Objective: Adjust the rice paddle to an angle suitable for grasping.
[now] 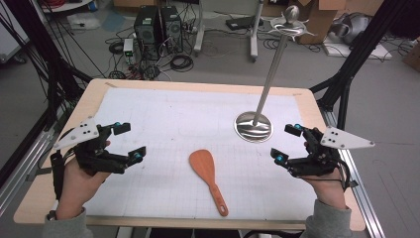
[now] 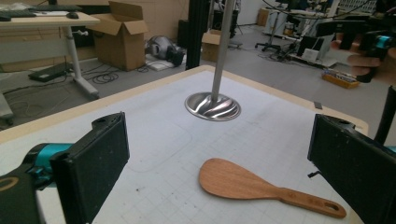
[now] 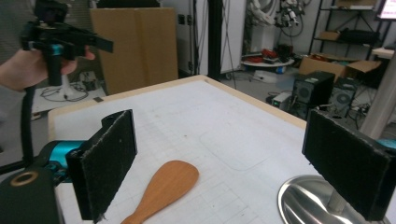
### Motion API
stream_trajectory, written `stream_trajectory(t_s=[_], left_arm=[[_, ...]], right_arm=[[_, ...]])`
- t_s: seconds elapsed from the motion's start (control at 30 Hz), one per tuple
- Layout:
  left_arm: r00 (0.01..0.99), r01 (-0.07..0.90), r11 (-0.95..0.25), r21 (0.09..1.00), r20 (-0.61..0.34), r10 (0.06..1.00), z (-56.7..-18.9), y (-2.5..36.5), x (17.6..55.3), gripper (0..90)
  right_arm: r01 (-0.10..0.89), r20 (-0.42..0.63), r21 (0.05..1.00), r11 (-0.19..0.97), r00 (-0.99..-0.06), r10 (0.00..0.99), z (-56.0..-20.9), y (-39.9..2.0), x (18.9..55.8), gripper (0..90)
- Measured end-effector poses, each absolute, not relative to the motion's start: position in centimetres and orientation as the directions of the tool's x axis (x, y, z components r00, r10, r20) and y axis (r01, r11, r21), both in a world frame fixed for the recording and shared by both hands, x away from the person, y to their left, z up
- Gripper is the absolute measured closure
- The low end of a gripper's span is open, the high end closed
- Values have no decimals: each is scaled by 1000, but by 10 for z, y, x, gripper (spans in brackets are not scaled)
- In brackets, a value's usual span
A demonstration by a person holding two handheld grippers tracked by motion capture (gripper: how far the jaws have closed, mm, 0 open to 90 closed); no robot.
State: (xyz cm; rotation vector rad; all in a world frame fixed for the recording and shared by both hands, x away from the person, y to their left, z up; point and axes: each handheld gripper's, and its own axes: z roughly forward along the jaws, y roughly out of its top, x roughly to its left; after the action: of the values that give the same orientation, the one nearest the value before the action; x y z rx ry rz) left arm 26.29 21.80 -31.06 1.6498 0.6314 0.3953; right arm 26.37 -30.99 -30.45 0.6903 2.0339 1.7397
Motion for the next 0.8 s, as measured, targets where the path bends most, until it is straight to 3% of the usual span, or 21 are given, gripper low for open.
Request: stream_trajectory(t_s=[0.23, 0.27, 0.63, 0.8], left_arm=[[784, 185, -86, 979, -95, 613, -311, 220, 262, 58], [784, 191, -85, 978, -100, 613, -312, 220, 262, 59], [780, 205, -99, 974, -101, 617, -314, 218, 263, 58], [780, 217, -107, 970, -107, 617, -316, 218, 264, 59]], right_arm=[[139, 56, 986, 96, -804, 592, -304, -306, 266, 94], [138, 54, 985, 101, -810, 584, -304, -304, 265, 145], [179, 81, 976, 128, -833, 547, -308, -295, 270, 347], [190, 85, 970, 152, -850, 519, -312, -288, 273, 507]])
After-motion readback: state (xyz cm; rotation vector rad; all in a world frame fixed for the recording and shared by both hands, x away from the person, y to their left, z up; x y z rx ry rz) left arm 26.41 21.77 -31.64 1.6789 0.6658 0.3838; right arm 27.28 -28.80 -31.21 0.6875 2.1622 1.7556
